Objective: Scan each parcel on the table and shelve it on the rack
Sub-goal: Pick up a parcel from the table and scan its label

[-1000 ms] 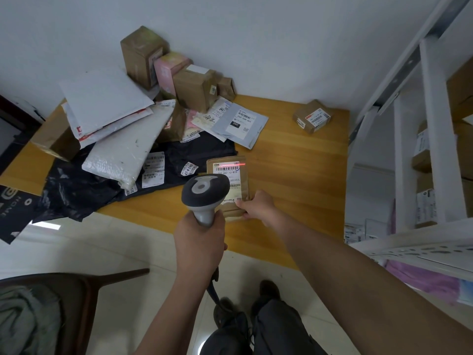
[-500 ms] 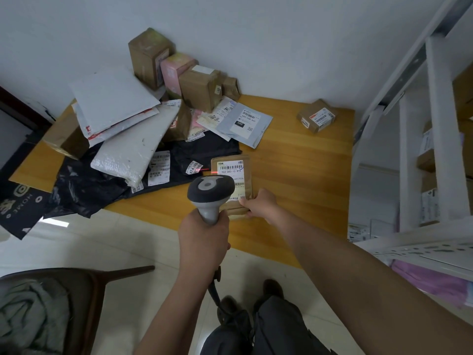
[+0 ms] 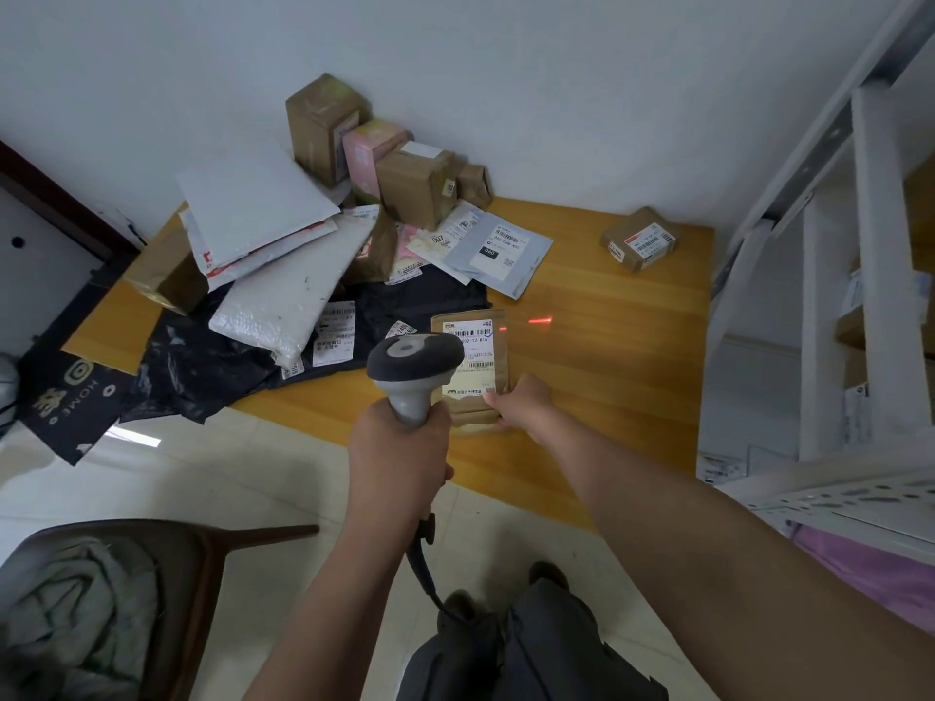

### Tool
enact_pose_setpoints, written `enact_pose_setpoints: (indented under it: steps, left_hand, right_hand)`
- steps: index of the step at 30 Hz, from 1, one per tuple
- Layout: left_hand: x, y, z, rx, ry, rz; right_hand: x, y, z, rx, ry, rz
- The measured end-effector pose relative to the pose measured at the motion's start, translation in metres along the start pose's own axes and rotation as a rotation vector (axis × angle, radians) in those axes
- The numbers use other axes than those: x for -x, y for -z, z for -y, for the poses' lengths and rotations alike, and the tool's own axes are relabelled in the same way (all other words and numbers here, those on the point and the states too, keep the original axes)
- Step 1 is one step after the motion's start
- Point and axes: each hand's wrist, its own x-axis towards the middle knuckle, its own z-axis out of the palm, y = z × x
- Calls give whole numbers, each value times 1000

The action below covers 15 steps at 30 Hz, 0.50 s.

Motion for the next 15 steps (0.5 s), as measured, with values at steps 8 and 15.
enact_pose_setpoints:
  steps: [8,15]
  left_hand:
    - [5,9,-7,23,-14,-17]
    - [-3,-4,-3,95,25,-2]
  right_hand:
    - [0,0,2,94,98,-166]
    - [-13,5,-8,-2,94,-148]
